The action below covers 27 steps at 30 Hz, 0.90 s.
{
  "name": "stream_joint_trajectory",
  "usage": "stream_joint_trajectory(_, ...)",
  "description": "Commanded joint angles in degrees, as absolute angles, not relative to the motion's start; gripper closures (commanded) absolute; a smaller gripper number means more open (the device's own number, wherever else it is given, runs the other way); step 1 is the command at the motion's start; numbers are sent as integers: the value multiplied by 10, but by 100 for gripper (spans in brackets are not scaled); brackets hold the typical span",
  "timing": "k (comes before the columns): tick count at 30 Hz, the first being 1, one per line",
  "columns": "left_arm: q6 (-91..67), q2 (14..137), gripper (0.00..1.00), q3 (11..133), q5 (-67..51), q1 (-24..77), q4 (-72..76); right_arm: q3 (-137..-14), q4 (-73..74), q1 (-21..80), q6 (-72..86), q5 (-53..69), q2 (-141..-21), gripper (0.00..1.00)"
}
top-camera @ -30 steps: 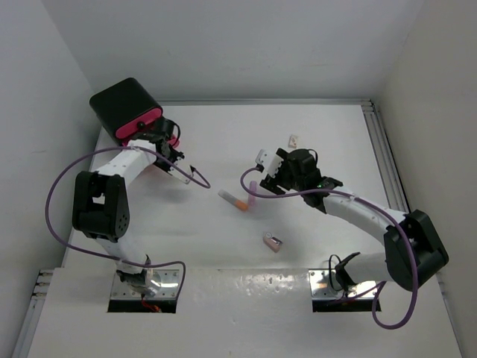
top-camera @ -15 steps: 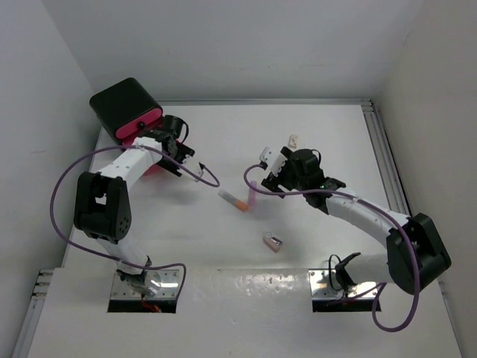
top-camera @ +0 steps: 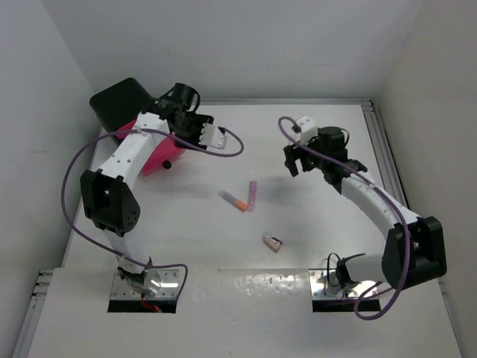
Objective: Sort the stationery into containers
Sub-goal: Grab a piece of stationery with the left arm
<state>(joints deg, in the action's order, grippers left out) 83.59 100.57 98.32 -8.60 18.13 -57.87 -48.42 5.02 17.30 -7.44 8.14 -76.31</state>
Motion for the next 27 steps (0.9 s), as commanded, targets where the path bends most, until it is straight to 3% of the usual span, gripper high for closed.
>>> stream_joint_trajectory(1, 680, 1048, 37, 1062, -213, 195, -665, -527, 83, 100, 42, 140, -766, 17)
stream_joint_trajectory(6, 417, 1059, 36, 1058, -248, 195, -544, -589, 108, 12, 52, 138, -800, 16)
stream_joint_trajectory(10, 281, 1070, 23, 1054, -259, 200, -454, -650, 114, -24, 68, 128, -859, 15)
stream_joint_trajectory(14, 208, 1075, 19, 1048, -253, 200, -420, -717, 120, -16, 90, 116, -928, 15)
stream_joint_trajectory(20, 424, 1095, 21, 1048, -312, 233, -573, -784, 131, 11, 141, 110, -1035, 15)
stream_joint_trajectory(27, 589, 1016, 24, 830, -310, 307, -521, -802, 129, 24, 161, 113, -1082, 15)
